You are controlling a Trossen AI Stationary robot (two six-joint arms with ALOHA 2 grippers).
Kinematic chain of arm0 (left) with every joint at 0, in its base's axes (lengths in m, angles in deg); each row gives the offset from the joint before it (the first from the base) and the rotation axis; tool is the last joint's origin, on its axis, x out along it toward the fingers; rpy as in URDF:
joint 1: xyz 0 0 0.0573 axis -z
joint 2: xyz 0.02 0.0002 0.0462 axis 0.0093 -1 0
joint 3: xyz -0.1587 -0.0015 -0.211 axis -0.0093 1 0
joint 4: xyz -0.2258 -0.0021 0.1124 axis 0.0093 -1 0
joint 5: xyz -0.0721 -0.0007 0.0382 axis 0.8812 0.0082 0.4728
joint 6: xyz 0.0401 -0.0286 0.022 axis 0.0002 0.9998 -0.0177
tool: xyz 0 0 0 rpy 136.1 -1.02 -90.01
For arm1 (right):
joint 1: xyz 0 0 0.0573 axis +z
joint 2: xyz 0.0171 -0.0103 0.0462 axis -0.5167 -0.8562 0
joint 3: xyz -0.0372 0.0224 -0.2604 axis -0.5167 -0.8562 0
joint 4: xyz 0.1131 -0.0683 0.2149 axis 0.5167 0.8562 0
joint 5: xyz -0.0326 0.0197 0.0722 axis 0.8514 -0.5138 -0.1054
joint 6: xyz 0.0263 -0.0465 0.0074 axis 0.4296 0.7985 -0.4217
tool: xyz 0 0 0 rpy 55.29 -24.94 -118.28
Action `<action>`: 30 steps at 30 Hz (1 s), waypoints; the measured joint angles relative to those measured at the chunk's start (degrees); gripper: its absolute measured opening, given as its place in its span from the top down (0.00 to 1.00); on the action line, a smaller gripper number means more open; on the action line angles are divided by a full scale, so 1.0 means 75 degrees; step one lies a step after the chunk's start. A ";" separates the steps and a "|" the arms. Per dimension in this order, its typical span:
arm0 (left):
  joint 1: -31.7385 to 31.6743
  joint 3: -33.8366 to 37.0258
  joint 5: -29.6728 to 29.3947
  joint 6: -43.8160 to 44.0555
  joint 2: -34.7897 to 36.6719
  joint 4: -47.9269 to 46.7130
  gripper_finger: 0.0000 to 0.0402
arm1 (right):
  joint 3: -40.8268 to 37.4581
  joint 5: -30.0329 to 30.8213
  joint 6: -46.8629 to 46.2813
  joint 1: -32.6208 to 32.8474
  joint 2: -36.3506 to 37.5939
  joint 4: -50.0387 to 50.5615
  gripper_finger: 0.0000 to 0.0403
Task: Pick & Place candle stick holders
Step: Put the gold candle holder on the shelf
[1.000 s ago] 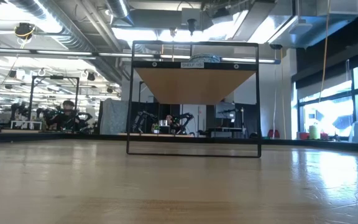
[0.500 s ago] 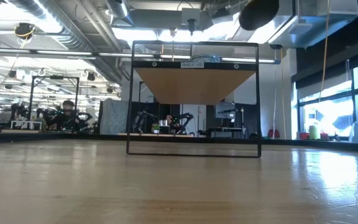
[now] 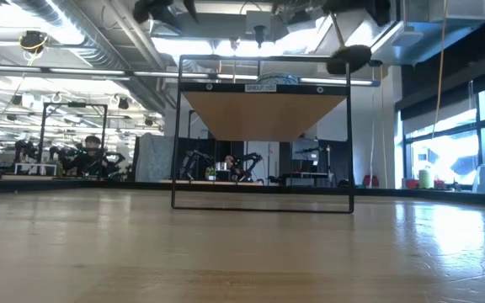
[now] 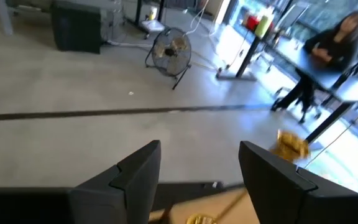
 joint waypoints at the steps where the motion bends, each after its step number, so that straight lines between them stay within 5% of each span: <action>1: -0.0138 0.0000 0.0164 -0.0066 -0.0069 0.0218 0.47 | -0.0196 -0.0146 0.0089 -0.0188 0.0146 -0.0105 0.96; 12: -0.1318 0.0000 0.1165 0.0151 -0.0863 0.1521 0.48 | -0.0637 -0.2695 0.2425 -0.3186 0.0913 -0.0595 0.96; 18: -0.1559 0.0000 0.1394 0.0242 -0.1058 0.1511 0.48 | -0.0637 -0.4669 0.3301 -0.4727 0.0302 -0.1427 0.96; 30: -0.1958 0.0000 0.1325 -0.0100 -0.1008 0.1645 0.48 | -0.0637 -0.7382 0.3494 -0.6422 -0.1377 -0.3520 0.96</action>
